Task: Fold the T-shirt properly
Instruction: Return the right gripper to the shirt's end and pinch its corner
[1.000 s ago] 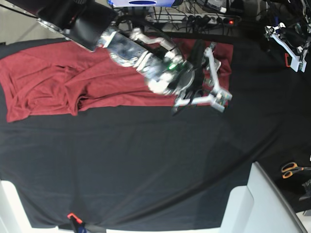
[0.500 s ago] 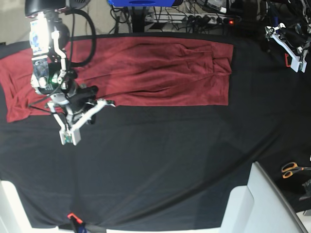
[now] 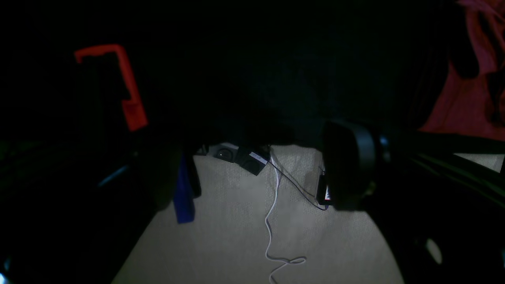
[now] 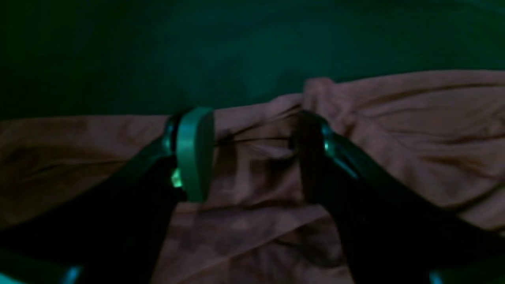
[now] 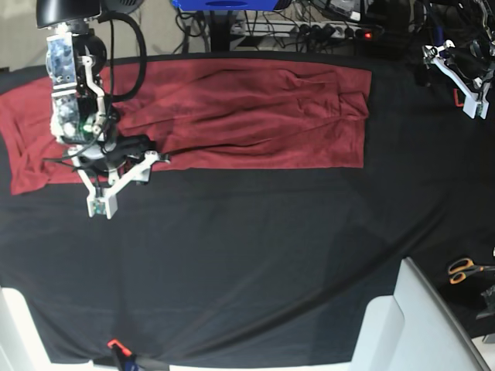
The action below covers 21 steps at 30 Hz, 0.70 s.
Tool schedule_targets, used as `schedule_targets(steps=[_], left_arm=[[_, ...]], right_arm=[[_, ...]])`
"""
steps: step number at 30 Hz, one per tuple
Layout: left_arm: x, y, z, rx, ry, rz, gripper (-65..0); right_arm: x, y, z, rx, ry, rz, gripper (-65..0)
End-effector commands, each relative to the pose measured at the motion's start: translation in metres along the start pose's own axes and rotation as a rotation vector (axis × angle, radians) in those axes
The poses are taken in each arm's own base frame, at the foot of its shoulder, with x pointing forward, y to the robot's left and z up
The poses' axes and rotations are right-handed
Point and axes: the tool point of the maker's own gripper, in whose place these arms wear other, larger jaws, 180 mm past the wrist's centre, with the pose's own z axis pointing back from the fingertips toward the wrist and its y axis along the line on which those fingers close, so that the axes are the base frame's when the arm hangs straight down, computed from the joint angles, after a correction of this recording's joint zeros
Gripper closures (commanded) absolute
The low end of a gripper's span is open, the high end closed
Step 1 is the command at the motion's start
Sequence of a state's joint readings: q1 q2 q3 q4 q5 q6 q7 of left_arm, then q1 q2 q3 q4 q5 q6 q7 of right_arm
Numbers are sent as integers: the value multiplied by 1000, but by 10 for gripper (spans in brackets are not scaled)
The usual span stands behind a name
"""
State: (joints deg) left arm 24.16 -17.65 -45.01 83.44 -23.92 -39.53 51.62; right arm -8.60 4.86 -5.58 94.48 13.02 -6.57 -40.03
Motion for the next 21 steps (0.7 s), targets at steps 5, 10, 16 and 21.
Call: schedule_targets(steps=[5, 10, 16, 21], left_arm=[[10, 9, 7, 16, -26, -25, -523], [10, 9, 8, 17, -26, -26, -523], [11, 9, 7, 17, -27, -26, -523], [11, 9, 7, 16, -28, -27, -523]], right_arm=[[6, -10, -5, -36, -35, 22, -320], [-7, -21, -15, -59, -10, 29, -320], [-14, -24, -19, -68, -2, 28, -297], [-16, -33, -20, -84, 9, 38, -63]])
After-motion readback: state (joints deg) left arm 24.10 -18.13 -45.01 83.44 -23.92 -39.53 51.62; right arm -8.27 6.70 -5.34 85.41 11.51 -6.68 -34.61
